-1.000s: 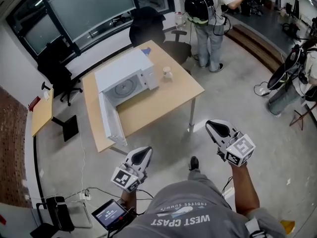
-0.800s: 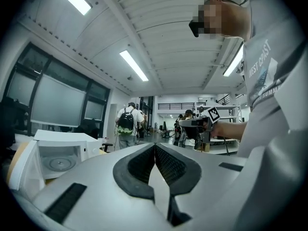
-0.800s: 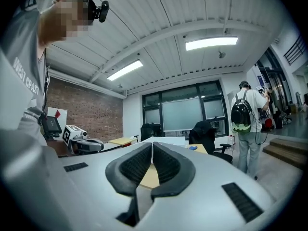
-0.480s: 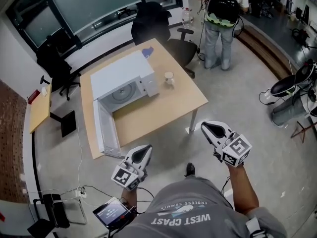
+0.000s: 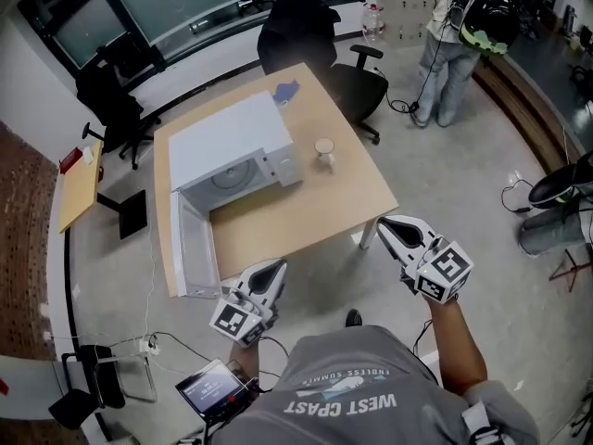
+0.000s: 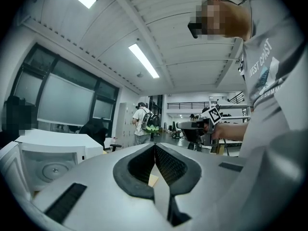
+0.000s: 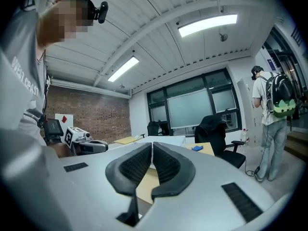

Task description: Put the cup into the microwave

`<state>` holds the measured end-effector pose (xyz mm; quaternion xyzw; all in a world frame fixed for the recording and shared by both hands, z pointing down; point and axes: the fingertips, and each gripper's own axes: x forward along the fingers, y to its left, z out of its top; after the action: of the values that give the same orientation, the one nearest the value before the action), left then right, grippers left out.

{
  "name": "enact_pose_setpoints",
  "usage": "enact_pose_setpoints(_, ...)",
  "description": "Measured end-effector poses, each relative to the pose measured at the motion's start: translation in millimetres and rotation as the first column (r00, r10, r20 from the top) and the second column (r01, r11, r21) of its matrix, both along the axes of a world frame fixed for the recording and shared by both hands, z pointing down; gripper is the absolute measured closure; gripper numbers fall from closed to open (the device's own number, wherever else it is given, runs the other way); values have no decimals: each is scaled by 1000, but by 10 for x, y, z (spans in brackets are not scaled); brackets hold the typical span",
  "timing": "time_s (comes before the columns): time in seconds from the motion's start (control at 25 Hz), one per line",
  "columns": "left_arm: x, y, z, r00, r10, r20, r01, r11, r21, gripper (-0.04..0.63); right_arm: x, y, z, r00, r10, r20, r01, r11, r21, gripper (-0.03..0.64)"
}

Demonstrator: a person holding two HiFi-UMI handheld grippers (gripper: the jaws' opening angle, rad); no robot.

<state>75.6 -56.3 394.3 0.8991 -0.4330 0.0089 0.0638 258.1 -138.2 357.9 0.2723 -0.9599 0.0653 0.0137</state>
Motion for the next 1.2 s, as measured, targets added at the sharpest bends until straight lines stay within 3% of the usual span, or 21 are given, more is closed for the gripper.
enact_pose_setpoints(0.2, -27, -224, 26, 999, -21, 25, 21, 1000, -6, 575, -79, -343, 46, 1000, -15, 5, 15, 1000, -2, 597)
enact_pose_setpoints(0.4, -264, -396, 54, 1000, -28, 3, 28, 1000, -8, 575, -294, -564, 69, 1000, -13, -9, 13, 1000, -15, 597)
enact_pose_setpoints(0.64, -541, -663, 1, 1000, 7, 19, -7, 1000, -8, 574, -535, -741, -15, 1000, 11, -6, -11, 1000, -12, 597)
enact_pose_setpoints(1.2, -868, -988, -15, 994, 110, -28, -110, 994, 1, 574, -840, -1206, 59, 991, 123, -54, -123, 992, -9, 595)
